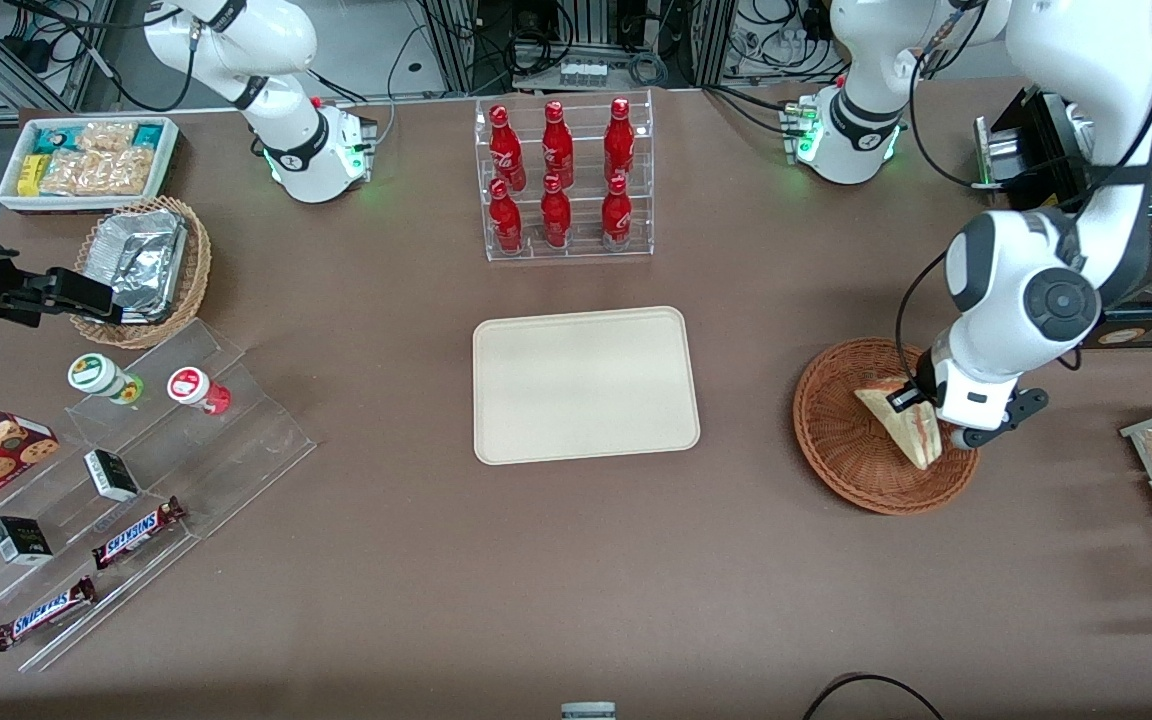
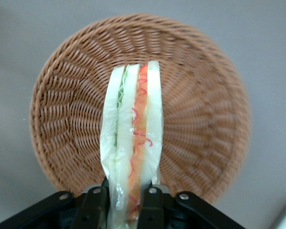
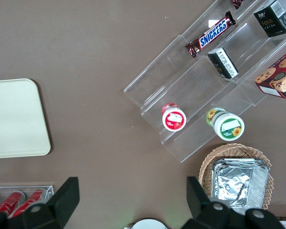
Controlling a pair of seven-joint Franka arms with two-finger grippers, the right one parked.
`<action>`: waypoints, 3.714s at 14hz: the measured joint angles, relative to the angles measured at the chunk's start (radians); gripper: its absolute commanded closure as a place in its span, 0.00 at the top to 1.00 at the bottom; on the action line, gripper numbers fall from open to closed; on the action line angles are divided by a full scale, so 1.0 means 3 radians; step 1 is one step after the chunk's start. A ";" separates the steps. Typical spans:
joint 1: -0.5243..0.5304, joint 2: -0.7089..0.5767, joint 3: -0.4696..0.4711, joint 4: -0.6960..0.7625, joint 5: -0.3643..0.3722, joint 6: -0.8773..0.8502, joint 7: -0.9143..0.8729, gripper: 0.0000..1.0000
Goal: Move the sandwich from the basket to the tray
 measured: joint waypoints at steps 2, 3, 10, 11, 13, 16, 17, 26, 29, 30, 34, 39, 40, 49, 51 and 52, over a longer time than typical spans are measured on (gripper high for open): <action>-0.0173 -0.0090 -0.0016 0.0358 0.0001 -0.0486 -0.0002 0.00; -0.0273 -0.0101 -0.0022 0.0538 0.0001 -0.0684 -0.0008 0.00; -0.1210 0.0229 -0.0063 0.1334 -0.0007 -0.1159 -0.0197 0.00; -0.1337 0.0323 -0.0065 0.1396 -0.0007 -0.1159 -0.0274 0.00; -0.1564 0.0530 -0.0068 0.1515 -0.0024 -0.1157 -0.0378 0.00; -0.1821 0.0860 -0.0069 0.1748 -0.0110 -0.1155 -0.0451 0.00; -0.1888 0.0961 -0.0068 0.1812 -0.0114 -0.1153 -0.0478 0.00; -0.2340 0.1545 -0.0070 0.1911 -0.0132 -0.0646 -0.0768 0.00; -0.2399 0.1641 -0.0069 0.1913 -0.0184 -0.0569 -0.0786 0.00; -0.2409 0.1672 -0.0070 0.1913 -0.0217 -0.0500 -0.0786 0.00; -0.2462 0.1758 -0.0070 0.1913 -0.0234 -0.0439 -0.0786 0.00; -0.2504 0.1829 -0.0070 0.1914 -0.0235 -0.0443 -0.0844 1.00; -0.2504 0.1829 -0.0069 0.1918 -0.0235 -0.0443 -0.0847 1.00; -0.2338 0.1233 0.0072 0.2070 -0.0234 -0.0851 -0.0865 1.00; -0.2241 0.1042 0.0122 0.2071 -0.0226 -0.1004 -0.0862 1.00; -0.2188 0.0949 0.0160 0.2072 -0.0214 -0.1112 -0.0831 1.00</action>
